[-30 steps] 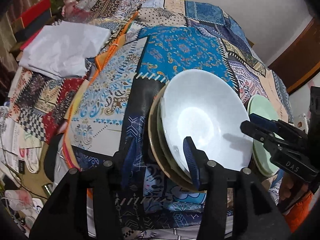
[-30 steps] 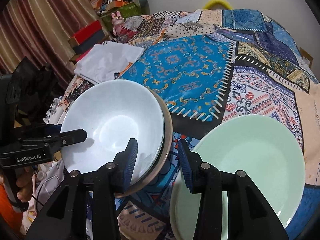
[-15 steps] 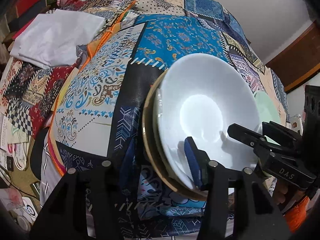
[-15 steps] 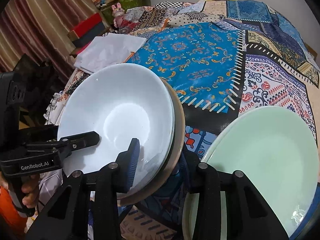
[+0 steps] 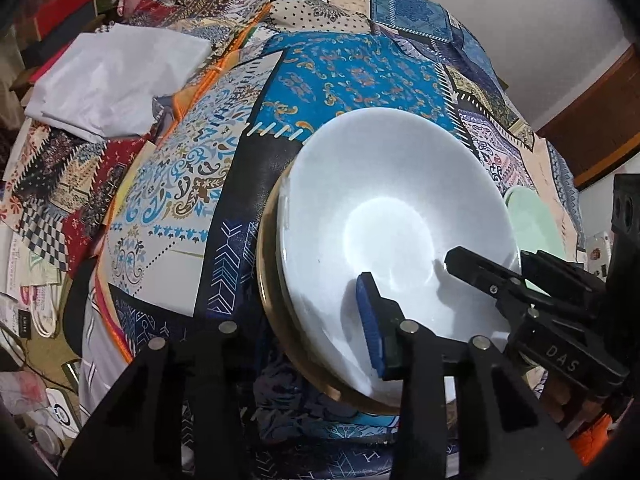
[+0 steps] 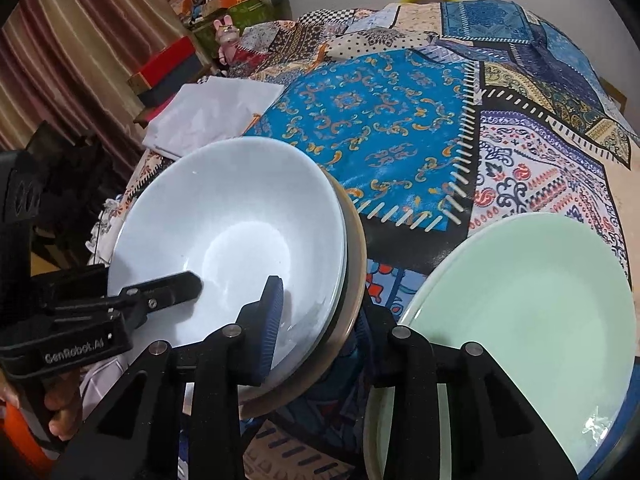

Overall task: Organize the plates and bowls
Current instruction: 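Lower the white bowl into the pale green bowl, settling it with both tools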

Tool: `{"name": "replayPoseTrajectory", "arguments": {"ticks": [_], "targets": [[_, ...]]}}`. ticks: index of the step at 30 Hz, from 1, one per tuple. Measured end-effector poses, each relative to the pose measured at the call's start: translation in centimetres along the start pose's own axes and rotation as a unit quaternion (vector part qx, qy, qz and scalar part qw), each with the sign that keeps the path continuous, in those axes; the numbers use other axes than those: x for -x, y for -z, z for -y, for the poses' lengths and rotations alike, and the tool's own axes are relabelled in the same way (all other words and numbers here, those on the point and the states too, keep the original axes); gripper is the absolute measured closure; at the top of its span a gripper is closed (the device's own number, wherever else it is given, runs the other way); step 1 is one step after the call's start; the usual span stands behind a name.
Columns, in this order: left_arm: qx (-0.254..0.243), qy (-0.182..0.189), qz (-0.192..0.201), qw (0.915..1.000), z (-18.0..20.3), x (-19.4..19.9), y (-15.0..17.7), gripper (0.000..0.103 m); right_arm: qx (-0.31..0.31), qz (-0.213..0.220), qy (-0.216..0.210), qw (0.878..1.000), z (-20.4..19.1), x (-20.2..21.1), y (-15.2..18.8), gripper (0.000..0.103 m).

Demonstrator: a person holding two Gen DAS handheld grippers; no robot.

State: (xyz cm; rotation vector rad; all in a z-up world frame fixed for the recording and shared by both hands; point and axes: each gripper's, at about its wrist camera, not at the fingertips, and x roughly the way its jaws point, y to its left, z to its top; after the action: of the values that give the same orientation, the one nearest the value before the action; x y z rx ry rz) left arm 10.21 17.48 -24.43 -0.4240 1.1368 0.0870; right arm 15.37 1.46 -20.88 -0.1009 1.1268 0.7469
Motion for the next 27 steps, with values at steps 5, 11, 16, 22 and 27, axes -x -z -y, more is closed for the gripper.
{"name": "replayPoseTrajectory", "arguments": {"ticks": [5,11,16,22,27], "targets": [[-0.003,0.002,-0.001,1.0,0.6,0.4,0.0,0.064,-0.002,0.013,0.004,1.0,0.2,0.8,-0.1,0.072],[-0.01,0.0,0.019,0.9998,1.7,1.5,-0.4,0.064,-0.011,0.03,-0.001,0.999,0.6,2.3,-0.5,0.072],[-0.019,0.003,0.035,0.9992,2.9,3.1,-1.0,0.064,-0.015,0.053,-0.001,0.998,0.9,4.3,-0.8,0.072],[-0.034,0.006,0.05,0.9981,4.9,4.8,-1.5,0.064,-0.022,0.076,0.003,0.997,1.7,6.5,-0.8,0.072],[-0.048,0.008,0.059,0.9971,6.9,5.7,-1.7,0.064,-0.03,0.093,0.008,0.995,2.7,8.3,-0.5,0.072]]}}
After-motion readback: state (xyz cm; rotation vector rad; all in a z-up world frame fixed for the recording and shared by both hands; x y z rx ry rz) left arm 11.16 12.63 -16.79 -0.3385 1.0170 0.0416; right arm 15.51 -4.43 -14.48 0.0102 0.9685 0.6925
